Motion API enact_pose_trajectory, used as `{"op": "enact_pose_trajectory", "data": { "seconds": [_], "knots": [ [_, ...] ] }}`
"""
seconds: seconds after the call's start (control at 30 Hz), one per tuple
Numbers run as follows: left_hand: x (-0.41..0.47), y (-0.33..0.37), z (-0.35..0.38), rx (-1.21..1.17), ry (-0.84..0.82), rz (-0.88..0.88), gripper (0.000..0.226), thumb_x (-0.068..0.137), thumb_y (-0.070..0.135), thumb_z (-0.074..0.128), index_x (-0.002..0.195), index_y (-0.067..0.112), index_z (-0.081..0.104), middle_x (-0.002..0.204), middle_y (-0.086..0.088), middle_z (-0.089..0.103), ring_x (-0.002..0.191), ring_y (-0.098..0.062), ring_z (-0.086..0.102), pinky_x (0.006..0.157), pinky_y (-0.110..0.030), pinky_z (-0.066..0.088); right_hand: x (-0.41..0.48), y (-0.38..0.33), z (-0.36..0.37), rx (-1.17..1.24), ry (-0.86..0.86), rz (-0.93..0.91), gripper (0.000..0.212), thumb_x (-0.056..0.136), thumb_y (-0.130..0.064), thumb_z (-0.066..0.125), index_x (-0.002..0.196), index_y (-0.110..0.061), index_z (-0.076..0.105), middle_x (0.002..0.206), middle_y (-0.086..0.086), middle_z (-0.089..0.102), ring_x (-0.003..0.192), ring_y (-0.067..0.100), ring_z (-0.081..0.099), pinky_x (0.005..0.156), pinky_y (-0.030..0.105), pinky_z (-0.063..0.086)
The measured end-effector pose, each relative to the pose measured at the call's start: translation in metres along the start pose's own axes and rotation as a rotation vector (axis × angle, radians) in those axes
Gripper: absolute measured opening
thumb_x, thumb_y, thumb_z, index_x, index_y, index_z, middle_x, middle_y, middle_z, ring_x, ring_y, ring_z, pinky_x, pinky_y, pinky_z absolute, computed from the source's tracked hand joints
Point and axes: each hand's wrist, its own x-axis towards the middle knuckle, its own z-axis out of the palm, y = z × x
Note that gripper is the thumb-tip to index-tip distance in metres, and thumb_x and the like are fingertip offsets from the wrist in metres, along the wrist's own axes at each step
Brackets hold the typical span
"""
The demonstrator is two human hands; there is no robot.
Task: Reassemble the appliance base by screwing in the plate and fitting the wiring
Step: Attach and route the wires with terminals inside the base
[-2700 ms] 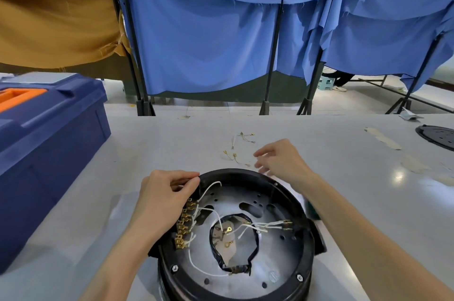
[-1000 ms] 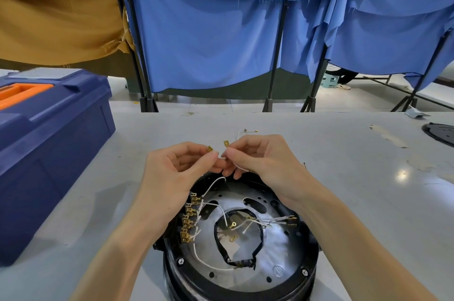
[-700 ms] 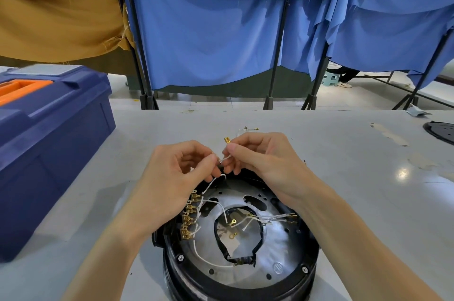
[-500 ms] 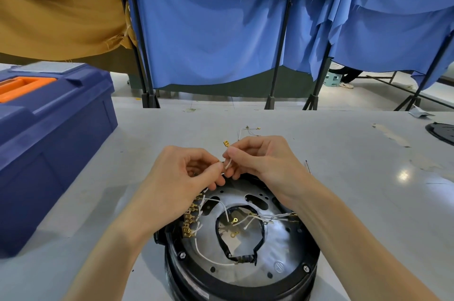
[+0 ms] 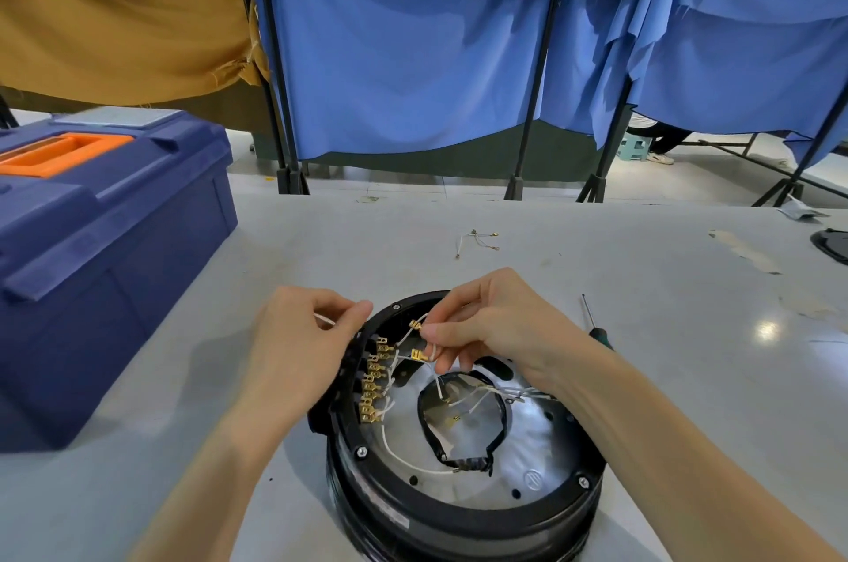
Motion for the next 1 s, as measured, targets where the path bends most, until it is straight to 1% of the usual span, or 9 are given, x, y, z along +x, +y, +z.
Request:
{"op": "enact_pose_trajectory", "data": {
  "seconds": [0.03, 0.13, 0.23, 0.3, 0.47, 0.57, 0.67, 0.87, 1.0],
  "knots": [
    [-0.004, -0.002, 0.003, 0.003, 0.046, -0.007, 0.020, 0.084, 0.035, 0.071, 0.066, 0.026, 0.073, 0.055, 0.015, 0.065, 0.053, 0.003, 0.059, 0.052, -0.013, 0.041, 0.002, 0.000, 0.004, -0.024, -0.017, 0.019, 0.005, 0.081, 0.003, 0.073, 0.077, 0.003, 0.071, 0.068, 0.020, 0.069, 0.052, 0.022, 0.065, 0.044, 0.022, 0.047],
    [-0.017, -0.009, 0.011, -0.067, 0.153, -0.017, 0.016, 0.081, 0.031, 0.076, 0.065, 0.029, 0.073, 0.060, 0.015, 0.067, 0.059, 0.000, 0.063, 0.061, -0.031, 0.054, 0.008, -0.002, 0.012, -0.084, -0.040, 0.072, 0.008, 0.081, 0.002, 0.073, 0.074, -0.001, 0.072, 0.068, 0.018, 0.069, 0.048, 0.019, 0.064, 0.042, 0.021, 0.045],
    [-0.024, -0.016, 0.017, -0.243, 0.172, -0.079, 0.013, 0.078, 0.025, 0.079, 0.067, 0.031, 0.074, 0.063, 0.012, 0.070, 0.062, -0.002, 0.066, 0.062, -0.043, 0.058, 0.013, -0.002, 0.016, -0.131, -0.014, 0.090, 0.007, 0.081, 0.005, 0.073, 0.075, 0.002, 0.071, 0.065, 0.018, 0.067, 0.047, 0.019, 0.061, 0.042, 0.021, 0.045],
    [-0.024, -0.020, 0.019, -0.331, 0.178, -0.125, 0.012, 0.076, 0.023, 0.080, 0.067, 0.030, 0.076, 0.066, 0.012, 0.072, 0.065, -0.006, 0.068, 0.066, -0.048, 0.059, 0.015, -0.002, 0.018, -0.138, -0.003, 0.086, 0.006, 0.081, 0.006, 0.072, 0.075, 0.004, 0.071, 0.064, 0.018, 0.066, 0.047, 0.018, 0.061, 0.043, 0.020, 0.046],
    [-0.025, -0.029, 0.024, -0.465, 0.173, -0.160, 0.014, 0.075, 0.020, 0.081, 0.067, 0.031, 0.077, 0.074, 0.005, 0.074, 0.074, -0.014, 0.071, 0.078, -0.046, 0.058, 0.014, 0.001, 0.022, -0.165, 0.021, 0.048, 0.003, 0.079, 0.008, 0.073, 0.078, 0.008, 0.070, 0.058, 0.015, 0.066, 0.045, 0.018, 0.061, 0.045, 0.020, 0.048],
    [-0.026, -0.031, 0.027, -0.527, 0.178, -0.173, 0.015, 0.075, 0.019, 0.081, 0.068, 0.031, 0.077, 0.077, 0.003, 0.073, 0.076, -0.019, 0.070, 0.079, -0.046, 0.057, 0.015, 0.001, 0.023, -0.209, 0.049, 0.003, 0.003, 0.079, 0.008, 0.073, 0.077, 0.008, 0.070, 0.056, 0.012, 0.066, 0.044, 0.017, 0.061, 0.045, 0.021, 0.049],
    [-0.026, -0.033, 0.029, -0.595, 0.161, -0.202, 0.012, 0.074, 0.019, 0.082, 0.067, 0.027, 0.077, 0.079, 0.000, 0.073, 0.077, -0.024, 0.070, 0.080, -0.050, 0.056, 0.017, 0.000, 0.025, -0.244, 0.053, 0.000, 0.005, 0.080, 0.008, 0.071, 0.075, 0.008, 0.070, 0.056, 0.013, 0.066, 0.044, 0.017, 0.061, 0.044, 0.021, 0.049],
    [-0.025, -0.034, 0.031, -0.674, 0.144, -0.232, 0.012, 0.073, 0.017, 0.082, 0.064, 0.022, 0.077, 0.081, 0.001, 0.073, 0.077, -0.019, 0.067, 0.079, -0.043, 0.054, 0.018, 0.000, 0.026, -0.234, 0.056, 0.040, 0.007, 0.081, 0.010, 0.068, 0.075, 0.007, 0.069, 0.056, 0.014, 0.064, 0.044, 0.017, 0.060, 0.044, 0.021, 0.048],
    [-0.025, -0.036, 0.032, -0.703, 0.147, -0.230, 0.012, 0.073, 0.016, 0.082, 0.063, 0.020, 0.077, 0.081, 0.002, 0.071, 0.074, -0.016, 0.066, 0.074, -0.036, 0.054, 0.020, 0.000, 0.026, -0.219, 0.065, 0.068, 0.011, 0.081, 0.012, 0.066, 0.072, 0.005, 0.068, 0.054, 0.013, 0.064, 0.043, 0.017, 0.059, 0.043, 0.021, 0.047]
  ]
}}
